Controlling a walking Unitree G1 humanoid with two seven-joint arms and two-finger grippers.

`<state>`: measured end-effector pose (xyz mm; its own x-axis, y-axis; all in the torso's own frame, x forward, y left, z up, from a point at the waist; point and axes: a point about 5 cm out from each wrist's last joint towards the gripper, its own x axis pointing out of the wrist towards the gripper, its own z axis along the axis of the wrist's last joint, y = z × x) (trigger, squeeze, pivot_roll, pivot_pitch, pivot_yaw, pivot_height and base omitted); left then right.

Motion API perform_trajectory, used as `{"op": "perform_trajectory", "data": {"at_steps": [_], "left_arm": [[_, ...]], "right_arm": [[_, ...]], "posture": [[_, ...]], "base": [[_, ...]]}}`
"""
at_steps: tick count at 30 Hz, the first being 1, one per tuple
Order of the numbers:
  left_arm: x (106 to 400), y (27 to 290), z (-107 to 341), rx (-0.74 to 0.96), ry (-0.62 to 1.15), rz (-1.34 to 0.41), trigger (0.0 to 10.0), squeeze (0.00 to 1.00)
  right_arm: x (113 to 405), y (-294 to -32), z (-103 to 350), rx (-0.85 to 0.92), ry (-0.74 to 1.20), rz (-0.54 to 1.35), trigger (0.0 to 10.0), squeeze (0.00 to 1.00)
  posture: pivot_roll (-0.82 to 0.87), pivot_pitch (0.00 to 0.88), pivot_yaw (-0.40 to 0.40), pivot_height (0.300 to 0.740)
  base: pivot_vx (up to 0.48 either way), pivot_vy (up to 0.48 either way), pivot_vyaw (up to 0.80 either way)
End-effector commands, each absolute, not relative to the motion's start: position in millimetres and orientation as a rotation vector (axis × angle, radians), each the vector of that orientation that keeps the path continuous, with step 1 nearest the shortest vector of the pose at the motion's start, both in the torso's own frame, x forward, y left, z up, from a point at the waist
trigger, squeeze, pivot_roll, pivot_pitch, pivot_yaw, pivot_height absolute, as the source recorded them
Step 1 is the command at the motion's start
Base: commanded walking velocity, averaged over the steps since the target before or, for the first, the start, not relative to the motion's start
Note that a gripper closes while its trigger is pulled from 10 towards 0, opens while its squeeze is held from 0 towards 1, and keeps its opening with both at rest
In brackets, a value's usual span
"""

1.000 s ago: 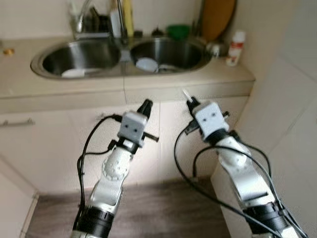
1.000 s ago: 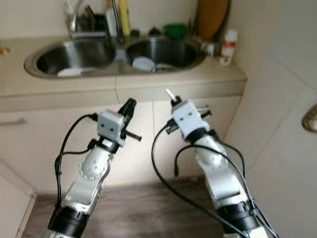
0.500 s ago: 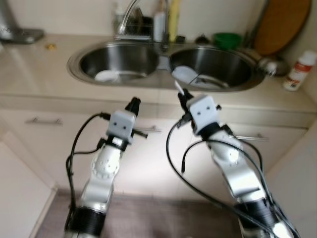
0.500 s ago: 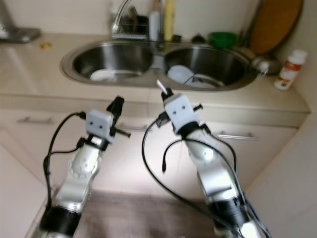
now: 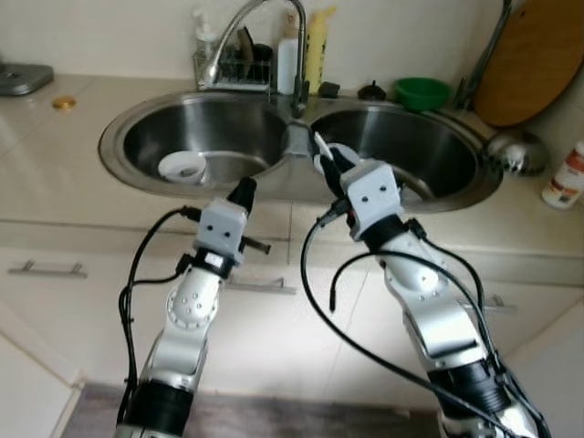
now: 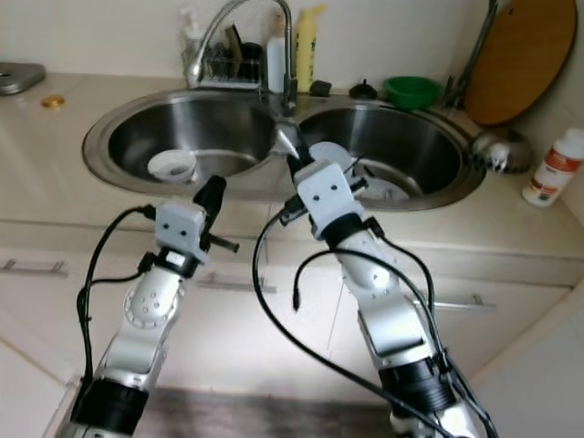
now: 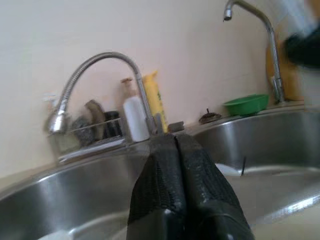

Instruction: Kitchen organization

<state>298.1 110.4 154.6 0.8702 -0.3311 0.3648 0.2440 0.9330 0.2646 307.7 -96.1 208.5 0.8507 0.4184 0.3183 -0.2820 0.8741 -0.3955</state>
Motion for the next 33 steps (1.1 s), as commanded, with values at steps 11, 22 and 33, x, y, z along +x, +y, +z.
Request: {"op": "perform_trajectory", "data": {"at_steps": [11,22,33], "left_arm": [[301,115,161,0.250,-0.436,-0.282,10.0,0.00],[300,115,161,0.257,-0.436,-0.282,10.0,0.00],[300,114,160,0.257,-0.432,-0.281,10.0,0.00]], "right_arm": [[311,-93,213,-0.325,-0.412,0.382,10.0,0.00],[339,-117,191,-0.286,-0.132,0.258,10.0,0.00],[365,-165,151,-0.130,0.227,-0.039,10.0,1.00]], "posture": [[-0.07,0.000,-0.027,0.740],[-0.06,0.000,-0.031,0.740],[-0.05,0.000,-0.039,0.740]], "base": [[0.378,0.000,0.00],[0.000,0.000,0.00],[0.000,0.000,0.00]]}}
